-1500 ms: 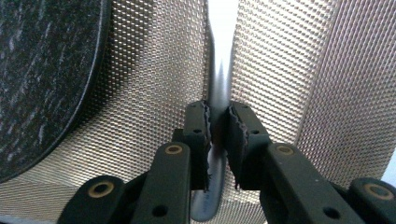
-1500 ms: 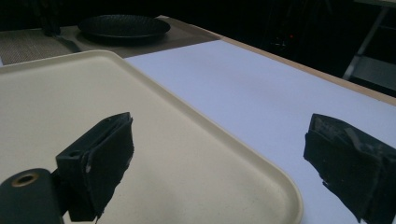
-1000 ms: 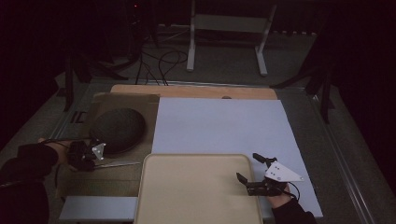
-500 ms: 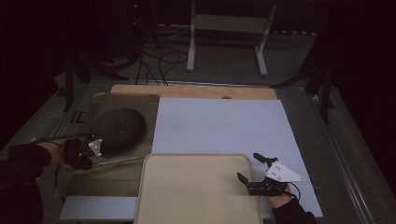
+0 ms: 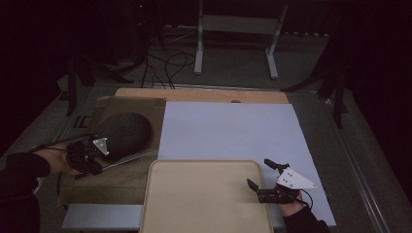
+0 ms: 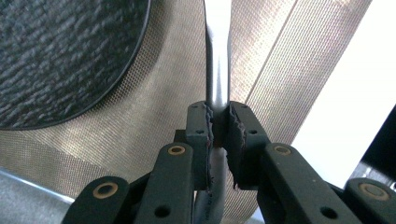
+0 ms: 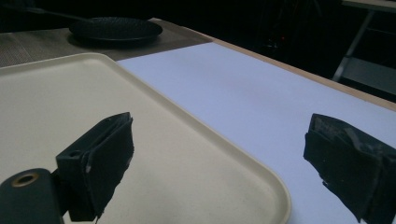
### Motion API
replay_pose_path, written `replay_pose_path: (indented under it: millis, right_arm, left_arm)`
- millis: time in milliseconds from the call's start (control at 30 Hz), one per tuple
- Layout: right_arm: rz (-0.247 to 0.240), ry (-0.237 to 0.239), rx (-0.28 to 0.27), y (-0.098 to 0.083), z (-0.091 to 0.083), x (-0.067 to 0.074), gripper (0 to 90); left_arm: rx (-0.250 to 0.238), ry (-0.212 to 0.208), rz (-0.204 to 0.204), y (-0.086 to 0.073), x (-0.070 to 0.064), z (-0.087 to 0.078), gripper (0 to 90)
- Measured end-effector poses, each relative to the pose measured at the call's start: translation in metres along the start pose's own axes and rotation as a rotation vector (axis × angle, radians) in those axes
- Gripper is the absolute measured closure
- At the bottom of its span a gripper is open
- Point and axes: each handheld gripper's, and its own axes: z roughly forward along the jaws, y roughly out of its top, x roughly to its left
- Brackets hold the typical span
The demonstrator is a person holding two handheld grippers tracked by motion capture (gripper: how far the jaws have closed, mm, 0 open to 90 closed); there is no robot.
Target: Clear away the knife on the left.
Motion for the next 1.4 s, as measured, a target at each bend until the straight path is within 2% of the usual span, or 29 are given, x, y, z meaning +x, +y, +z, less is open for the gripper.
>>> replay_pose_path:
  millis: [133, 333, 367, 667, 800, 833, 900, 967, 1033, 1100, 1200, 1233, 1267, 1333, 1400]
  right_arm:
    - [0.003, -0.001, 0.003, 0.000, 0.000, 0.000, 8.0]
    - [-0.002, -0.003, 0.005, 0.000, 0.001, 0.000, 8.0]
    - [0.000, -0.003, 0.005, 0.000, 0.001, 0.000, 8.0]
    - [0.005, -0.006, 0.003, 0.000, 0.000, 0.000, 8.0]
    - [0.004, -0.005, 0.004, 0.000, 0.001, 0.000, 8.0]
    - [0.004, -0.005, 0.005, 0.000, 0.001, 0.000, 8.0]
    - [0.002, -0.005, 0.005, 0.000, 0.001, 0.000, 8.0]
    - [-0.001, -0.005, 0.006, 0.000, 0.000, 0.000, 8.0]
    - [0.001, -0.005, 0.005, 0.000, 0.000, 0.000, 8.0]
    - [-0.001, -0.005, 0.007, 0.000, 0.001, 0.000, 8.0]
    - [-0.005, -0.005, 0.007, 0.000, 0.001, 0.000, 8.0]
    - [-0.006, -0.008, 0.007, 0.000, 0.001, 0.000, 8.0]
    - [-0.006, -0.008, 0.007, 0.000, 0.001, 0.000, 8.0]
    - [-0.007, -0.009, 0.007, 0.000, 0.000, 0.000, 8.0]
    - [-0.007, -0.008, 0.007, 0.000, 0.000, 0.000, 8.0]
  left_arm:
    - [-0.020, -0.044, -0.039, 0.006, -0.006, -0.003, 79.9]
    - [-0.033, -0.068, -0.066, 0.017, -0.015, -0.003, 79.8]
    - [-0.038, -0.080, -0.084, 0.019, -0.016, -0.003, 79.8]
    - [-0.108, -0.104, -0.072, 0.036, -0.032, -0.003, 79.8]
    - [-0.111, -0.110, -0.088, 0.045, -0.040, -0.001, 79.8]
    - [-0.109, -0.105, -0.082, 0.047, -0.042, -0.001, 79.8]
    - [-0.105, -0.117, -0.043, 0.051, -0.048, 0.001, 79.8]
    - [-0.100, -0.119, -0.035, 0.055, -0.053, 0.004, 79.8]
    - [-0.102, -0.118, -0.042, 0.057, -0.055, 0.005, 79.8]
    - [-0.120, -0.122, -0.056, 0.067, -0.066, 0.008, 79.8]
    - [-0.119, -0.120, -0.071, 0.073, -0.070, 0.010, 79.8]
    - [-0.131, -0.109, -0.091, 0.075, -0.072, 0.010, 79.8]
    - [-0.124, -0.125, -0.127, 0.078, -0.072, 0.010, 79.7]
    - [-0.123, -0.110, -0.110, 0.083, -0.078, 0.011, 79.8]
    - [-0.131, -0.119, -0.124, 0.091, -0.086, 0.011, 79.8]
